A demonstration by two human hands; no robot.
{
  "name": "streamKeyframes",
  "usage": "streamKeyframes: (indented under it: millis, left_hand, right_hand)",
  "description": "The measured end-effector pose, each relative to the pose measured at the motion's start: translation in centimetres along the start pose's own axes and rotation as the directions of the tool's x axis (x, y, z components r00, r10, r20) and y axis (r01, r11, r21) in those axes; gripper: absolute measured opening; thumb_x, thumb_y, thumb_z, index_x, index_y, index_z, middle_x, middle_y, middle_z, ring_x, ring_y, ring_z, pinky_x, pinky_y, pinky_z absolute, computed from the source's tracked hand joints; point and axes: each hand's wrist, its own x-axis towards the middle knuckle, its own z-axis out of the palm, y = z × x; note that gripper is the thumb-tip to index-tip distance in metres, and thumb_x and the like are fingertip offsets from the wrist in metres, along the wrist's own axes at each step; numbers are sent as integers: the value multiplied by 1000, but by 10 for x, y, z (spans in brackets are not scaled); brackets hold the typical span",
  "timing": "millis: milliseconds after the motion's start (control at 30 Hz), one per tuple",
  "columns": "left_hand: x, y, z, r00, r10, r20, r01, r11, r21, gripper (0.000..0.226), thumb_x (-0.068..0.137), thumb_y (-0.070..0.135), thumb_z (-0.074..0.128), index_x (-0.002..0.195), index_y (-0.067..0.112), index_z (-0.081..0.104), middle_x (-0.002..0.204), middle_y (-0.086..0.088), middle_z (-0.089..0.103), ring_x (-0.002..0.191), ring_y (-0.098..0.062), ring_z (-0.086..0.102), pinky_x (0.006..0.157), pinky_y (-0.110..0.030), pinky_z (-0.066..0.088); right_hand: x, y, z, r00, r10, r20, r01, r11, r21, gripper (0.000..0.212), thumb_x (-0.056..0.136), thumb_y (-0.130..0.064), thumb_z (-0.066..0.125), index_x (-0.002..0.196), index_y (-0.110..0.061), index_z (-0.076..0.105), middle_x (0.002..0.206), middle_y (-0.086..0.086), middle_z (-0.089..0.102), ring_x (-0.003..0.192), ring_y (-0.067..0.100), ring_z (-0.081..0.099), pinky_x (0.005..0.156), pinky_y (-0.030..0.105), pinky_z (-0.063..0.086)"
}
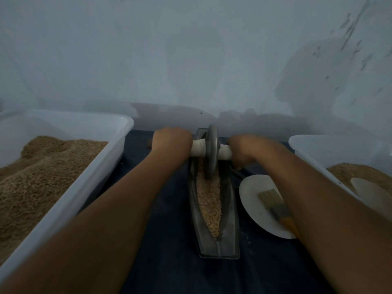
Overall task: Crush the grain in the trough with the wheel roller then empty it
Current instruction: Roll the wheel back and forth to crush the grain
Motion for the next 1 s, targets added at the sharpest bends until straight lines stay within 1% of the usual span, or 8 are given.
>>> streamKeyframes:
  millis: [100,200,333,433,533,633,800,1000]
  left_hand:
    - [5,0,4,998,-4,-63,4,1000,2,19,92,17,61,110,13,64,107,-8,65,96,-27,63,67,-34,38]
    - [2,1,5,996,-7,-93,9,1000,22,16,91,17,62,107,14,65,103,-7,66,93,-26,64,66,-34,37]
    - [-12,3,4,990,19,-138,-12,998,54,13,89,17,64,102,17,64,99,-5,67,91,-25,65,68,-33,43]
    - [-29,2,8,986,25,-164,-19,999,40,11,88,17,64,99,20,63,96,-1,67,89,-23,64,73,-32,40]
    - [-49,-3,12,992,26,-125,-27,1000,-3,20,86,17,64,104,21,56,97,-2,65,90,-24,63,80,-36,43]
    - [-69,-3,12,989,17,-145,-21,1000,-21,25,86,19,65,107,20,51,96,-1,64,88,-23,62,74,-35,35]
    - [-100,5,5,973,-3,-230,-2,1000,-21,28,82,17,67,95,22,43,93,-1,61,87,-23,60,72,-35,28]
    - [-119,8,3,966,-1,-260,5,1000,15,35,79,19,71,105,19,47,100,-4,61,92,-24,59,73,-36,28]
  right_hand:
    - [7,1,-4,999,0,-36,1,1000,16,39,80,-25,77,114,-9,66,98,7,63,85,23,61,71,31,48]
    - [6,2,0,998,19,-66,-15,998,54,34,81,-24,74,110,-9,65,89,6,61,77,22,58,68,31,47]
    - [-3,0,15,986,41,-159,-29,997,76,32,90,-30,66,115,-9,65,111,11,67,96,25,64,76,31,49]
    - [-16,-4,22,981,75,-181,-56,993,108,33,88,-24,69,116,-9,63,116,12,64,103,27,63,78,34,51]
    - [-35,-10,30,956,49,-290,-25,996,85,33,85,-21,69,115,-12,57,114,12,61,101,30,61,71,35,42]
    - [-56,-14,40,934,37,-355,-17,998,61,34,86,-21,68,115,-12,52,110,11,60,96,29,60,69,35,38]
    - [-90,-20,61,900,25,-435,16,996,91,34,87,-21,67,111,-11,46,108,9,61,95,29,61,70,34,35]
    - [-111,-22,72,839,-18,-543,54,997,51,32,87,-25,66,107,-15,44,105,6,60,91,25,60,67,32,33]
